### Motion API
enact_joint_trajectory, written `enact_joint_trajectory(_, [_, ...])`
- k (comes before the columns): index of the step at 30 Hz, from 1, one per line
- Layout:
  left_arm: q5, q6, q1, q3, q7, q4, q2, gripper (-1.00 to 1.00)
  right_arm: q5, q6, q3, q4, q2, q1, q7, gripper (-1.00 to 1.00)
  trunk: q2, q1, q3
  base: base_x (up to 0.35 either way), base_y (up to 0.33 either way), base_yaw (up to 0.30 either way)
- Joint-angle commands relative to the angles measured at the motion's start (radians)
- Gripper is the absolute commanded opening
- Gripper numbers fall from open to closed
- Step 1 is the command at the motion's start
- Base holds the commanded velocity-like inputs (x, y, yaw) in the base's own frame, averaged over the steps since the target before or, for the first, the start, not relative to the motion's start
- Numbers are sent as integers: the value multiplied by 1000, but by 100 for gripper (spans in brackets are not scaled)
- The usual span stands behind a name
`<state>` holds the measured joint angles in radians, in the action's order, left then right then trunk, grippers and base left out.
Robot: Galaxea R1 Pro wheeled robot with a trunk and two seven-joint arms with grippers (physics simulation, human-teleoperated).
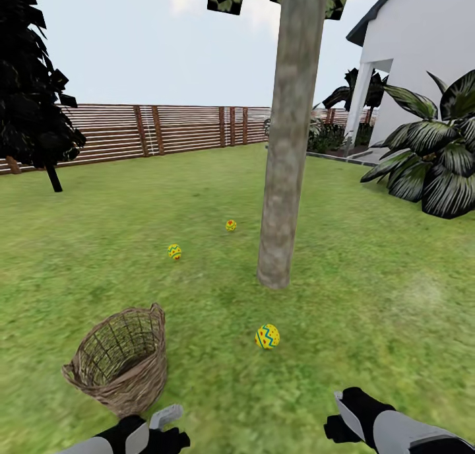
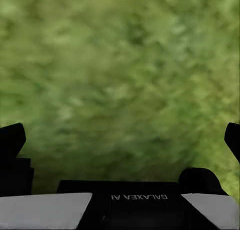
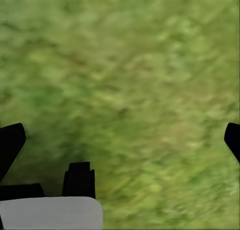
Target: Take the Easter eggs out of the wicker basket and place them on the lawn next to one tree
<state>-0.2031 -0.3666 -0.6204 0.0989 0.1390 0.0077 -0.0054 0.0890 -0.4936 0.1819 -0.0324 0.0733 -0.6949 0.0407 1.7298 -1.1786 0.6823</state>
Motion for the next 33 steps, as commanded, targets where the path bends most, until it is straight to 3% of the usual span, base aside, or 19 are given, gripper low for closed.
enact_joint_trajectory(1, [-2,-3,-1,8,0,7,0,100,8,0,9,5,-2,0,-11,100,-7,4,-2,0,0,0])
enact_joint_trajectory(7, [-2,-2,-1,7,-5,23,-1,100,-35,9,24,32,-3,0,-81,100,-49,27,-21,0,0,0])
enact_joint_trajectory(11, [-2,21,-1,7,-9,37,-1,100,-48,10,26,34,3,0,-210,100,-77,42,-34,0,0,0])
enact_joint_trajectory(13, [-1,40,0,7,-17,42,-1,100,-58,11,27,34,4,0,-210,100,-91,50,-40,0,0,0])
enact_joint_trajectory(18, [-4,92,1,8,-201,45,-1,100,-64,12,27,34,2,0,-202,100,-126,69,-56,0,0,0])
enact_joint_trajectory(19, [-4,97,1,8,-215,46,-1,100,-64,12,27,34,2,0,-202,100,-133,73,-59,0,0,0])
enact_joint_trajectory(25, [-3,102,2,7,-116,46,-4,100,-64,12,25,34,5,0,-202,100,-175,96,-78,0,0,0])
enact_joint_trajectory(33, [-1,103,2,6,-101,47,-7,100,-65,12,27,35,4,0,-202,100,-231,127,-103,0,0,0])
